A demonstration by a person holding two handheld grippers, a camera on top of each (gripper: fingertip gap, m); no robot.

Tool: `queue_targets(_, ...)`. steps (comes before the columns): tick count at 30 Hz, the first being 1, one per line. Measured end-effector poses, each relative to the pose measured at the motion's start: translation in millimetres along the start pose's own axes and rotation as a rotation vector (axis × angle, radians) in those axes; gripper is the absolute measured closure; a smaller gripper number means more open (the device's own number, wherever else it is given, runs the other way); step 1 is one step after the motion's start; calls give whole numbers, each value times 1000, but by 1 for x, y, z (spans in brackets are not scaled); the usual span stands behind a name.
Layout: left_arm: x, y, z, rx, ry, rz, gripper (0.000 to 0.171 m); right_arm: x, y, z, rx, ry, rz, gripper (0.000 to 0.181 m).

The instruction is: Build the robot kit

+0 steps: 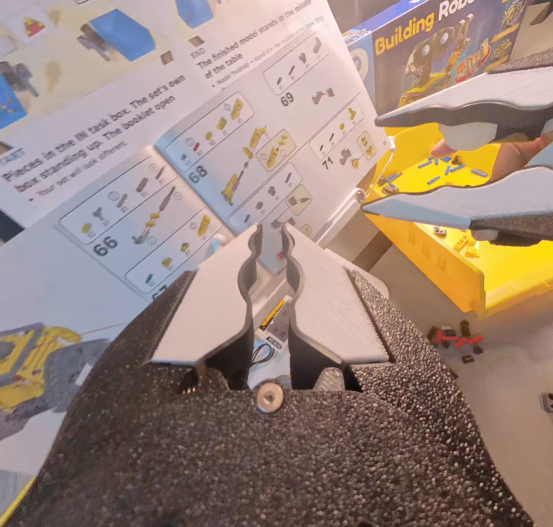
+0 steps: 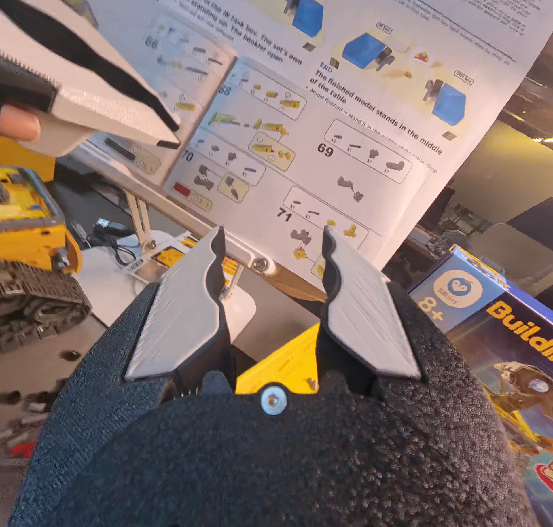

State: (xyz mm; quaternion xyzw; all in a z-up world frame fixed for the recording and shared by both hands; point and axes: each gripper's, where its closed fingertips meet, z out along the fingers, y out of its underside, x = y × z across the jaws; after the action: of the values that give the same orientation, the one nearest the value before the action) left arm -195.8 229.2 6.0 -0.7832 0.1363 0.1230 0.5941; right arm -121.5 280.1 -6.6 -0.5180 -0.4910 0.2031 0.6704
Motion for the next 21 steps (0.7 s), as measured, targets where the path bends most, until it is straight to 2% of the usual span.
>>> queue_targets(4,17,-7,23,-42,4,57,159,9,25,-4,-60,-2,-47,116)
queue_targets(7,21,2,41,-120,-12,90,159,12,43,-6,-121,-14,-30,116)
queue_targets(11,13,5,50,-141,-86,141,171,11,66,-9,-191,-29,-18,117)
queue_targets(21,12,6,50,-150,-80,151,171,8,64,0,-209,6,193,121)
